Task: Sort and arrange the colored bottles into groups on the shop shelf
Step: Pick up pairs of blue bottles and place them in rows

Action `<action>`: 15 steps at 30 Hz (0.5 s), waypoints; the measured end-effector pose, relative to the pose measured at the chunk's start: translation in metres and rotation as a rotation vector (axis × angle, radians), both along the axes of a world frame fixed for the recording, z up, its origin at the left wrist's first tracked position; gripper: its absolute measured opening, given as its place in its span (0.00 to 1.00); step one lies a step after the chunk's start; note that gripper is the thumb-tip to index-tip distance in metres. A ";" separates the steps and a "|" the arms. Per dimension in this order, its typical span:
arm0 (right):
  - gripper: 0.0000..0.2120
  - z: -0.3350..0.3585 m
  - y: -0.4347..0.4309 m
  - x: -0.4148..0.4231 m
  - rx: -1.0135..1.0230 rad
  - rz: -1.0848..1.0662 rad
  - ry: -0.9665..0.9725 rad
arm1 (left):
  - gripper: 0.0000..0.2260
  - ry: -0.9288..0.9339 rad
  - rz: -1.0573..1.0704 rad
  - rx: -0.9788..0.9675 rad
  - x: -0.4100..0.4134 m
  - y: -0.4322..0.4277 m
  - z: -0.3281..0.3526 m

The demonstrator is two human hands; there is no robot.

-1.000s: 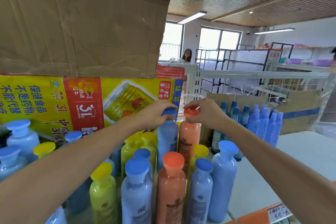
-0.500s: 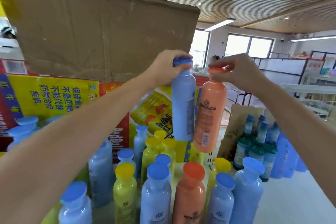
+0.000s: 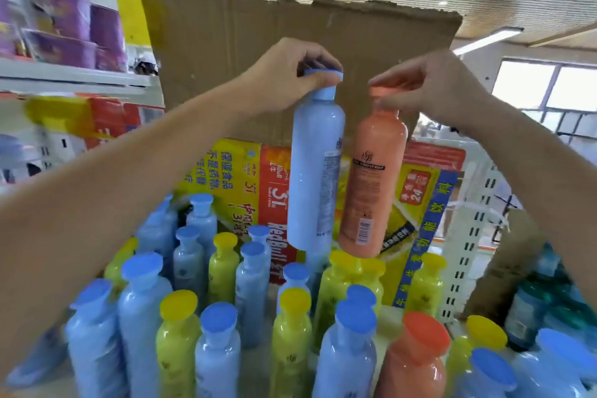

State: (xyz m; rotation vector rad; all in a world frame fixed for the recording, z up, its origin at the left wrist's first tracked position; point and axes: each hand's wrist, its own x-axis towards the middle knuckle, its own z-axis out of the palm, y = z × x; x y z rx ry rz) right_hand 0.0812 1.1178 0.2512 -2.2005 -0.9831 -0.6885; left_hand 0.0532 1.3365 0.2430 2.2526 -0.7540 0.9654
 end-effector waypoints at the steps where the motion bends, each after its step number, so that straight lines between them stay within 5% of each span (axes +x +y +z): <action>1: 0.16 0.000 0.010 0.002 0.000 0.026 0.003 | 0.08 0.004 0.027 0.003 -0.004 0.011 0.001; 15: 0.16 -0.005 0.160 0.013 -0.003 0.360 0.074 | 0.17 0.057 0.368 -0.024 -0.049 0.158 -0.011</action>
